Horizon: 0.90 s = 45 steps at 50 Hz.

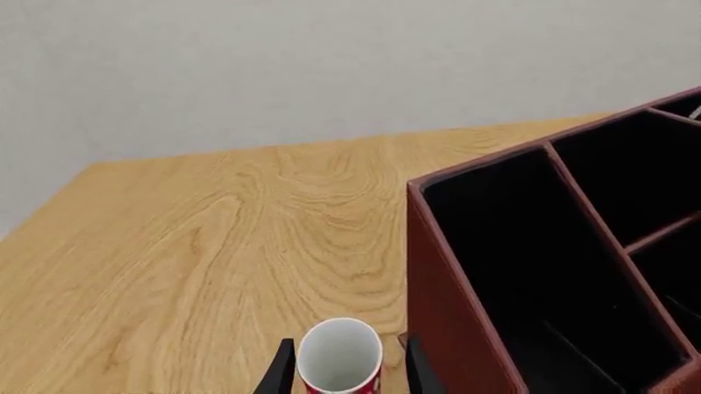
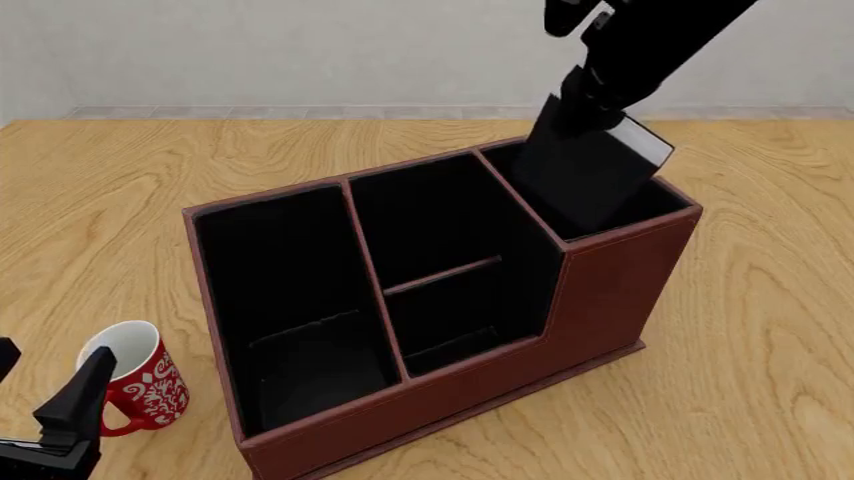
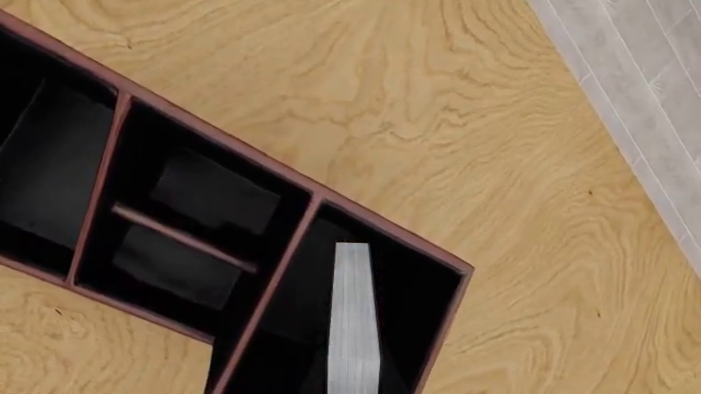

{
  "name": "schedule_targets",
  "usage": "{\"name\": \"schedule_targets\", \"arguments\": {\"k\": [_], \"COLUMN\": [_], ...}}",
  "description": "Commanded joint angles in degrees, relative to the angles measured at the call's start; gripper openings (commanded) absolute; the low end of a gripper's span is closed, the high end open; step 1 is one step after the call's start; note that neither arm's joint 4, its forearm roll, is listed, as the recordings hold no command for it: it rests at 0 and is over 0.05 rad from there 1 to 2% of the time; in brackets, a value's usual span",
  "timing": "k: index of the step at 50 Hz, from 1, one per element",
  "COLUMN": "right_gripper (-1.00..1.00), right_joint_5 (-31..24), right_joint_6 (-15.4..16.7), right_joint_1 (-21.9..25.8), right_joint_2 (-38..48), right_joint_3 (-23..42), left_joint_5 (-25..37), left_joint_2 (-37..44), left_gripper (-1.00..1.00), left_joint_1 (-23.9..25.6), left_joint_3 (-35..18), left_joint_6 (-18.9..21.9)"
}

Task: Pick up the book and place it in the right compartment of the caddy.

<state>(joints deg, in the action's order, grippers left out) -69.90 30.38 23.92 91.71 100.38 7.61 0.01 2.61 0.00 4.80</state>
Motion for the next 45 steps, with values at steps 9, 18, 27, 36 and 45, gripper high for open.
{"name": "schedule_targets", "arguments": {"k": [9, 18, 27, 36, 45], "right_gripper": [-1.0, -1.0, -1.0, -1.0, -1.0], "right_joint_5": [0.04, 0.03, 1.27, 3.12, 5.29], "right_joint_6": [-2.2, -2.23, -2.42, -2.53, -2.32], "right_joint_1": [0.92, 0.66, 0.42, 0.3, 0.35], "right_joint_2": [2.13, 2.57, 2.87, 2.9, 3.25], "right_joint_3": [0.91, 0.39, -1.47, -3.85, -6.33], "left_joint_5": [0.28, 0.59, 0.69, 0.85, 1.01], "left_joint_2": [0.0, 0.0, 0.0, 0.0, 0.0], "left_gripper": [1.0, 1.0, 1.0, 1.0, 1.0], "left_joint_1": [0.15, -0.1, -0.26, -0.61, -0.95], "left_joint_3": [0.0, 0.0, 0.0, 0.0, 0.0], "left_joint_6": [-0.02, 0.06, 0.28, 0.44, 0.5]}}
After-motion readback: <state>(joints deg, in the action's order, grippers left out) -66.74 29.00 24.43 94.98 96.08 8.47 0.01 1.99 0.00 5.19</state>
